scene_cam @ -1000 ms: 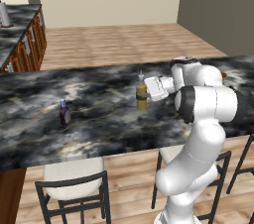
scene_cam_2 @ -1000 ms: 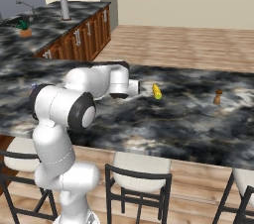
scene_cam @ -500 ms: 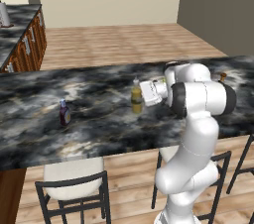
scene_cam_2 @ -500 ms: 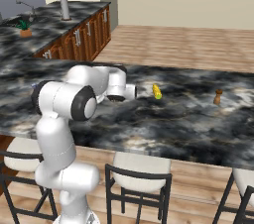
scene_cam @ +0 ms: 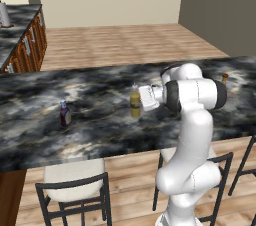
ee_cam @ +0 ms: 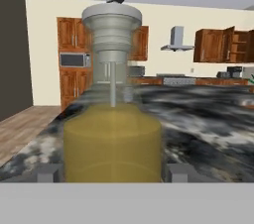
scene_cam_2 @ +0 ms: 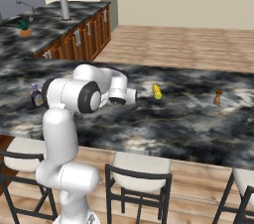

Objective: Move the condiment bottle and oil and vinegar bottle from the cabinet to the dining counter.

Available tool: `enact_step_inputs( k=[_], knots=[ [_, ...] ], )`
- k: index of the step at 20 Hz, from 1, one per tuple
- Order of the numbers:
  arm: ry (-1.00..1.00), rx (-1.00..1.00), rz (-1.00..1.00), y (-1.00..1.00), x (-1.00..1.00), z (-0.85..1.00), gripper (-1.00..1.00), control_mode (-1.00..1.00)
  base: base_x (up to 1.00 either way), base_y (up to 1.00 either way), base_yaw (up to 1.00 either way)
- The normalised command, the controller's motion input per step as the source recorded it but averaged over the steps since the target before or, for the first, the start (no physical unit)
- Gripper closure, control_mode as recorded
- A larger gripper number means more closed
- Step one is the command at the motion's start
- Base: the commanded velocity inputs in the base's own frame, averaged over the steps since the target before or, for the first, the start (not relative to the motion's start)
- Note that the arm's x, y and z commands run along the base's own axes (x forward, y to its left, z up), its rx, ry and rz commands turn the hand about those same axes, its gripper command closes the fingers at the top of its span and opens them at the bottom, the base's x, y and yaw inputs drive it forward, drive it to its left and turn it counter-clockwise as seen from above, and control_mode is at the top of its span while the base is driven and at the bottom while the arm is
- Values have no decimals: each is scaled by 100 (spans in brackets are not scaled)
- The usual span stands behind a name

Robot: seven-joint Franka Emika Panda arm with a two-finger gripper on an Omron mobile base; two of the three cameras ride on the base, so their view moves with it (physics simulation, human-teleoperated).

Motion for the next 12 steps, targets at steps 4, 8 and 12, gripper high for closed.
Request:
enact_step_inputs(
  k=[4, 8, 12],
  knots=[
    [0, 0, 1, 1, 26, -25, 100, -100, 0, 0, 0],
    [0, 0, 1, 0, 24, -24, 100, -100, 0, 0, 0],
    [0, 0, 2, 0, 23, -26, 100, -100, 0, 0, 0]
  ],
)
